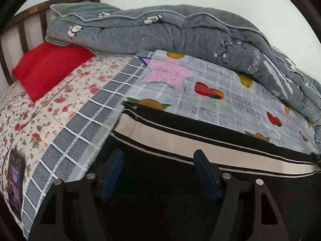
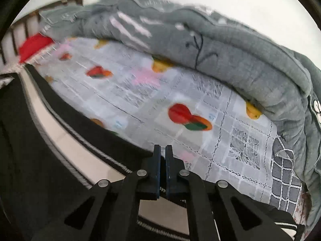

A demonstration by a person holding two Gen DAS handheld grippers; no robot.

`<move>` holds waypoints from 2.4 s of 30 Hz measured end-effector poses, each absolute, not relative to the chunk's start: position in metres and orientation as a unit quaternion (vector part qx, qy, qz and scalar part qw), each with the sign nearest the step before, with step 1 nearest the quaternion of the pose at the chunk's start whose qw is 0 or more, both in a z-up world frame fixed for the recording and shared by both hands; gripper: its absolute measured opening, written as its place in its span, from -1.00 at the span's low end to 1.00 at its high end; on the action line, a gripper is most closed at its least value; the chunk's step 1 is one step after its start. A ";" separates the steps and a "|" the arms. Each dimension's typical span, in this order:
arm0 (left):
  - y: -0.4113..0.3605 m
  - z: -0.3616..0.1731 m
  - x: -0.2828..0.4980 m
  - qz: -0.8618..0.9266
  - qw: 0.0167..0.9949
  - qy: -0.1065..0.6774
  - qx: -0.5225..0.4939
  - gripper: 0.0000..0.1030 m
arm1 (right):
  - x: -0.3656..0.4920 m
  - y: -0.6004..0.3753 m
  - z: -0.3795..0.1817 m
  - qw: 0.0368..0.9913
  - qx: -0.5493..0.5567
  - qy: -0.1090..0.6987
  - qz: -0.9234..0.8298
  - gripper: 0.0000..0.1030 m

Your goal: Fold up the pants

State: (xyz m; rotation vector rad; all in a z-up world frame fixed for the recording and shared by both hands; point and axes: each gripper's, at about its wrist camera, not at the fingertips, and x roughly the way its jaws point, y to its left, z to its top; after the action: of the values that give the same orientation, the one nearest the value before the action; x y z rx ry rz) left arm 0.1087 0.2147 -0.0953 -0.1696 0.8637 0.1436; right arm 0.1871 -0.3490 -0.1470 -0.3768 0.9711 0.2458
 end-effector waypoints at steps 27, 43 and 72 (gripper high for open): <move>0.191 -0.090 0.083 0.050 0.905 0.416 -0.068 0.36 | 0.166 -0.416 -0.124 0.865 -0.161 0.443 0.173 -0.94; 0.185 -0.088 0.000 0.013 0.901 0.410 -0.138 0.36 | 0.116 -0.426 -0.098 0.898 -0.068 0.434 0.000 -0.17; 0.288 -0.136 0.016 0.108 0.882 0.351 -0.295 -0.70 | -0.050 -0.329 -0.072 0.899 0.029 0.438 0.012 -0.14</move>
State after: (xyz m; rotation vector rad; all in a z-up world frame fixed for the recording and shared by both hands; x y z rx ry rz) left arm 0.0156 0.2876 -0.1362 -0.6150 0.7302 0.2253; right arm -0.0498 -0.3292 -0.0722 0.0600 0.9063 0.0258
